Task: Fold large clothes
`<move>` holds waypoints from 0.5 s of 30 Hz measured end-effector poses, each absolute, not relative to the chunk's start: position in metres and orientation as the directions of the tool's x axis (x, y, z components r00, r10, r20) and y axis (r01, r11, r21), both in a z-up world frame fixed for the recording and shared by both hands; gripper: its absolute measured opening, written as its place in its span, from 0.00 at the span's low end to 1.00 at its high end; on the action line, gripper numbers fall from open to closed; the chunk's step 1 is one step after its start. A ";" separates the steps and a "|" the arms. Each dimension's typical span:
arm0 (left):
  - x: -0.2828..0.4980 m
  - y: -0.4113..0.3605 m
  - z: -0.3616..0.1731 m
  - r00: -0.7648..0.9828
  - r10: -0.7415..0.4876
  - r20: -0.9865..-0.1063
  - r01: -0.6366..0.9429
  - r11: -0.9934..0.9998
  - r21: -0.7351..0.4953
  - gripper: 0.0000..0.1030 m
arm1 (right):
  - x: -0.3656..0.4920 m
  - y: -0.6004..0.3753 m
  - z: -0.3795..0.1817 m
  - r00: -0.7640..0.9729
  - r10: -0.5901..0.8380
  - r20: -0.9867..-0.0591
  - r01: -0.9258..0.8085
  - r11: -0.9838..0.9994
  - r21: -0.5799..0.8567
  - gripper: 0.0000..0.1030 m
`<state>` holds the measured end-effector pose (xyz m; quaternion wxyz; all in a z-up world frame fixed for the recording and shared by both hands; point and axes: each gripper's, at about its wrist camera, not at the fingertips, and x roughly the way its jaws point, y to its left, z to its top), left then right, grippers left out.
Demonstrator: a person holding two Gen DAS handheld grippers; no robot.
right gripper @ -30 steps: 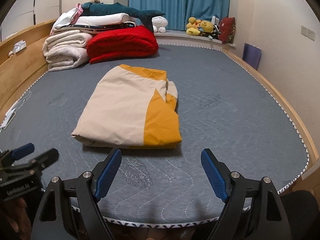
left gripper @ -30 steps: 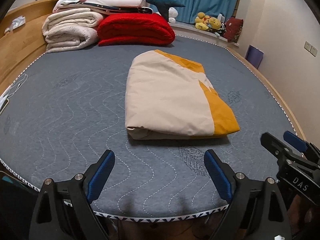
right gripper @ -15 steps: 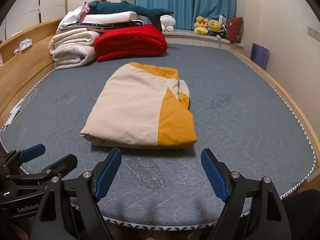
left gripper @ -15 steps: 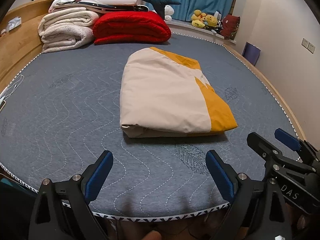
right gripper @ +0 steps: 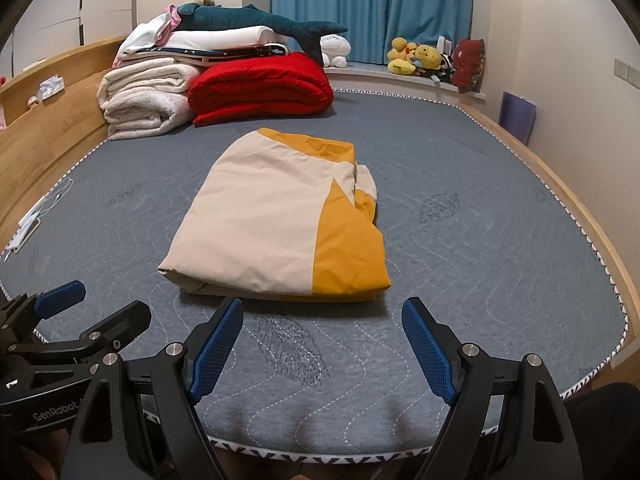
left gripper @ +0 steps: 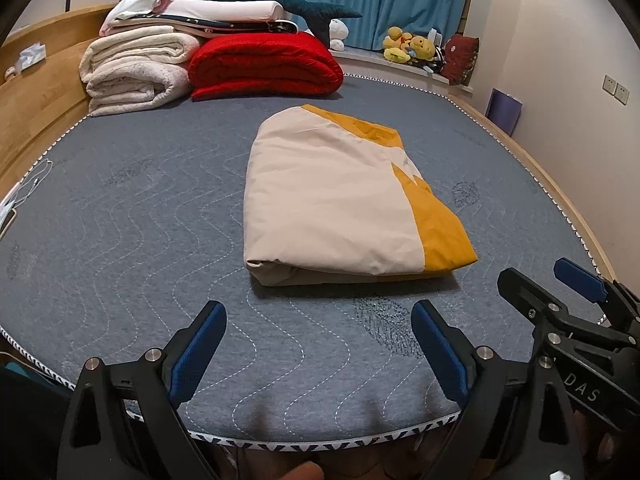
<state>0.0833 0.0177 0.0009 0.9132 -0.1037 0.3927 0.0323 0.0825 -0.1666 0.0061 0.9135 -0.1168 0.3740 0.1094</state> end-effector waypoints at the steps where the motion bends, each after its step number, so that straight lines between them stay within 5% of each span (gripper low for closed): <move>1: 0.084 0.018 0.001 0.690 -0.021 -0.723 -0.140 0.977 -0.162 0.90 | 0.082 -0.166 0.006 0.697 0.112 -0.708 -0.286 0.949 -0.132 0.80; 15: 0.084 0.017 0.002 0.696 -0.013 -0.718 -0.137 0.979 -0.151 0.90 | 0.083 -0.164 0.007 0.697 0.107 -0.709 -0.280 0.951 -0.132 0.80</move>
